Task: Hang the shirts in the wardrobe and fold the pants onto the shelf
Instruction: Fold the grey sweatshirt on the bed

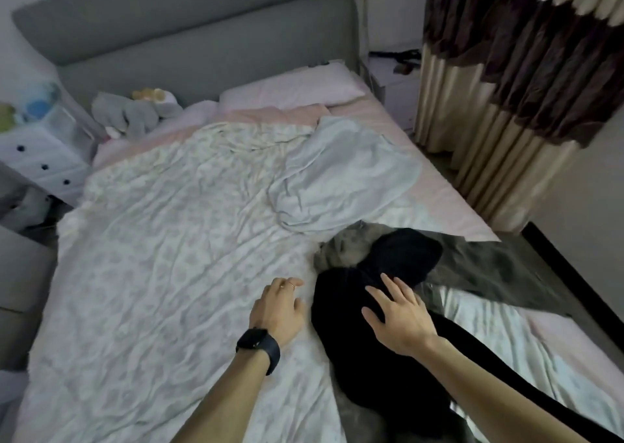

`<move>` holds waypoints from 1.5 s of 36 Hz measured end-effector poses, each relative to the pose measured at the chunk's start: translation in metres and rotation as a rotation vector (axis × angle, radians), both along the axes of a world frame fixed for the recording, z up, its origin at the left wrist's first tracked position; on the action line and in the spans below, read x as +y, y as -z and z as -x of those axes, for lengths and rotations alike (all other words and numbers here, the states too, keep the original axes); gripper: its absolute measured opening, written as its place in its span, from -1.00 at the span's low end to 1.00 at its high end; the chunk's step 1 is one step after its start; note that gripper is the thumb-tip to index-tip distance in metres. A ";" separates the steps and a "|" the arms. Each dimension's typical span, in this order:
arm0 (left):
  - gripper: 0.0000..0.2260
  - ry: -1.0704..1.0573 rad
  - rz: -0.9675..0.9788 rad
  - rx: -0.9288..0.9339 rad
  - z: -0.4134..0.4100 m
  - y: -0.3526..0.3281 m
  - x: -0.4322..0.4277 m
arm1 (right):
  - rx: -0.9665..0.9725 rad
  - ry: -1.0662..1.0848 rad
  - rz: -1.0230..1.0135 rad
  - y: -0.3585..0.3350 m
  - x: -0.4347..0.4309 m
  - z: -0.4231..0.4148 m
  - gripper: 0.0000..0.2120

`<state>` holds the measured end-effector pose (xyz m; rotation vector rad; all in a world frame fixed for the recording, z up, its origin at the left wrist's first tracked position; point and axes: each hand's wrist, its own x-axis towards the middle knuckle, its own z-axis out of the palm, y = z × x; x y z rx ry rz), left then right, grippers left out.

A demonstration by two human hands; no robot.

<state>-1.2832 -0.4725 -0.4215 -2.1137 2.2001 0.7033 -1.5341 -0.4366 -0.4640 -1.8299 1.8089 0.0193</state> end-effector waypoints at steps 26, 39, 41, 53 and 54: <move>-0.59 0.169 0.207 -0.168 0.012 0.231 -0.308 | 0.245 0.067 0.200 0.274 -0.184 -0.001 -0.33; -0.89 -0.001 0.212 0.379 0.005 0.024 -0.219 | 0.143 0.114 -0.427 0.132 -0.208 -0.032 -0.27; -0.82 -0.052 0.239 0.444 -0.003 -0.009 -0.205 | 0.029 0.208 -0.311 0.099 -0.182 -0.053 -0.23; -0.93 -0.094 0.337 0.615 -0.101 -0.231 -0.073 | -0.253 0.455 0.360 -0.121 -0.125 -0.107 -0.55; -0.94 -0.118 0.387 0.625 -0.113 -0.247 -0.064 | -0.196 0.428 0.373 -0.133 -0.123 -0.104 -0.73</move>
